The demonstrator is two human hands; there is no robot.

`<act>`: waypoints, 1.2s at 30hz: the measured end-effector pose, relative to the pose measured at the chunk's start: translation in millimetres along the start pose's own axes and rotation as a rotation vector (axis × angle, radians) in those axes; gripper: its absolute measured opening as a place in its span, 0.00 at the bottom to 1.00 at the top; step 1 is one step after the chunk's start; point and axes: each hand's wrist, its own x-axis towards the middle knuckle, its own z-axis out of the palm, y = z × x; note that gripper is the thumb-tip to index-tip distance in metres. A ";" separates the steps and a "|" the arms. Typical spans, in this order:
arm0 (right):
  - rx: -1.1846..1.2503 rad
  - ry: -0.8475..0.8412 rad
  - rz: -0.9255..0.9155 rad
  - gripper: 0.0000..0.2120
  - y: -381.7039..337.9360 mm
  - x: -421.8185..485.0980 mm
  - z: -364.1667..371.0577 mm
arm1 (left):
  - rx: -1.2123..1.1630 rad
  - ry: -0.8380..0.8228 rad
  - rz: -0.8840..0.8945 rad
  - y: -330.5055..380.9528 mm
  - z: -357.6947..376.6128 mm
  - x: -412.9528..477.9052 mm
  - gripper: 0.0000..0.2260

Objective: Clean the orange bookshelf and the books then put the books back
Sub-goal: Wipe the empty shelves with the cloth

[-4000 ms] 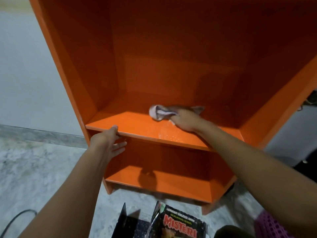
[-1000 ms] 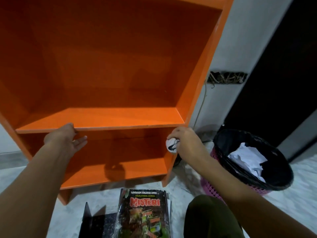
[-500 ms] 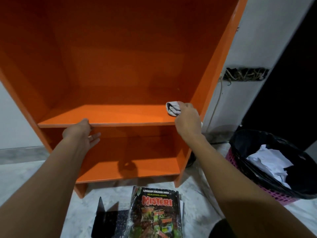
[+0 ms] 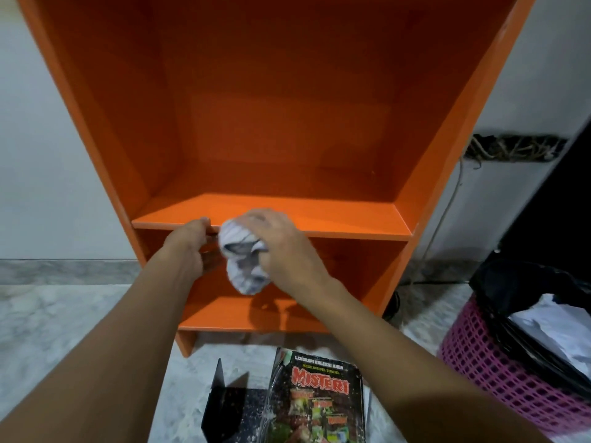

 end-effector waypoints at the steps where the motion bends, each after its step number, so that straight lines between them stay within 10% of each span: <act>1: -0.001 0.126 0.076 0.30 8.8 5.4 -5.4 | 0.010 -0.009 0.005 -0.5 -0.2 -3.0 0.11; 7: -0.097 0.112 0.571 0.22 45.4 30.1 -30.9 | 0.019 -0.032 0.013 -0.7 -4.4 -16.5 0.14; 14: 0.033 -0.430 0.032 0.31 -20.1 45.6 9.9 | 0.044 0.050 0.060 6.8 -13.0 -17.1 0.14; 20: 0.131 0.052 0.251 0.26 6.2 72.0 -61.7 | 0.216 0.476 0.257 22.9 -44.3 -9.5 0.32; 26: -0.120 0.136 0.894 0.10 136.5 88.7 -92.6 | 0.335 0.719 0.658 39.9 -59.0 -8.8 0.20; 36: -0.232 -0.094 0.564 0.17 164.7 164.5 6.2 | 0.379 0.741 0.927 32.4 -72.3 20.2 0.11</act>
